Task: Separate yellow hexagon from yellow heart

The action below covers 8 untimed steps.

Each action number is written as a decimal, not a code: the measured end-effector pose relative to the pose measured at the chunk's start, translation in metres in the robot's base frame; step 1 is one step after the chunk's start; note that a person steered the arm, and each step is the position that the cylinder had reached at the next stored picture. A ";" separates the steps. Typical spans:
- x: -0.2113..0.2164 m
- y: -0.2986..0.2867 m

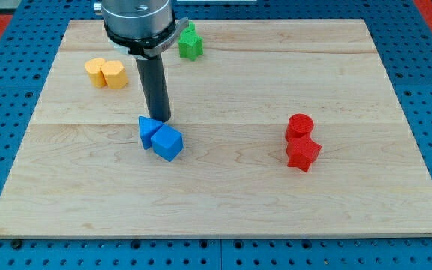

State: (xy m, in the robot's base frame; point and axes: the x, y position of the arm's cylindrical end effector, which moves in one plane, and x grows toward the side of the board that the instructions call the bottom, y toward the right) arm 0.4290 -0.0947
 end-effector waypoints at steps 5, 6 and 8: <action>-0.091 -0.173; -0.093 -0.126; -0.091 -0.050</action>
State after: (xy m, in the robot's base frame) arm 0.3384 -0.1450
